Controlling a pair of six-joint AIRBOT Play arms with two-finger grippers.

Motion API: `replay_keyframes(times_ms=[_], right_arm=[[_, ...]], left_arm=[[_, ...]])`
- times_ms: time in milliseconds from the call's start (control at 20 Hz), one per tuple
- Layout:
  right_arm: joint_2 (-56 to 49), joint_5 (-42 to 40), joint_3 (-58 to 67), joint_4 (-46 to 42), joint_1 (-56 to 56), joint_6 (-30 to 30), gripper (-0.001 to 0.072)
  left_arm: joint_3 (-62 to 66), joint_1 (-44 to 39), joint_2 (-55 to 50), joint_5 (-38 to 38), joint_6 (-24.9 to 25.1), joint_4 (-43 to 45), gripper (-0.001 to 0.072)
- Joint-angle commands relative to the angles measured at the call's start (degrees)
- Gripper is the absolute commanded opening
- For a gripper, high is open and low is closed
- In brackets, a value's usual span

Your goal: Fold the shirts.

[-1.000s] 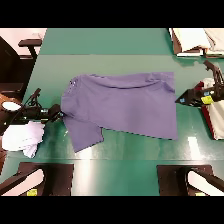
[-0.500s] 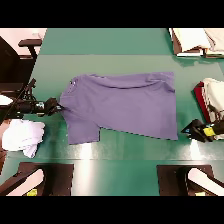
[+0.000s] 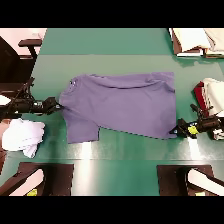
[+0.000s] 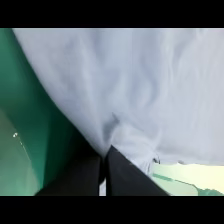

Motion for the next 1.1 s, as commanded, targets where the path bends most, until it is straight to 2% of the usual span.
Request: replay_keyframes(times_ms=[0,150,350,550,700,900,1050], right_arm=[[3.34,1.53,4.83,1.42,4.13,0.04,0.0016],[10.56,1.36,16.35,1.44,5.05,0.20,0.0016],[17.81,-1.33,38.58,0.96,5.01,1.97,0.0016],[20.96,-1.51,60.30,-0.61,4.98,2.27,0.0016],[22.58,-0.42,72.06,-3.28,4.94,3.54,0.0016],[20.96,9.16,85.90,-15.43,4.94,8.28,0.0014],[18.29,12.87,88.72,-16.90,5.01,8.41,0.0014]], left_arm=[[2.49,0.04,4.52,-0.87,-1.29,1.42,0.0021],[12.39,0.04,10.27,-5.05,-3.45,3.28,0.0022],[36.00,0.04,12.92,-10.64,-5.09,3.28,0.0022],[61.68,0.04,12.92,-11.72,-9.16,3.28,0.0022],[77.72,0.04,12.92,-11.50,-12.50,3.52,0.0022],[88.91,0.04,12.94,-6.56,-16.90,4.04,0.0021],[88.24,0.04,12.41,-6.73,-18.25,5.81,0.0020]])
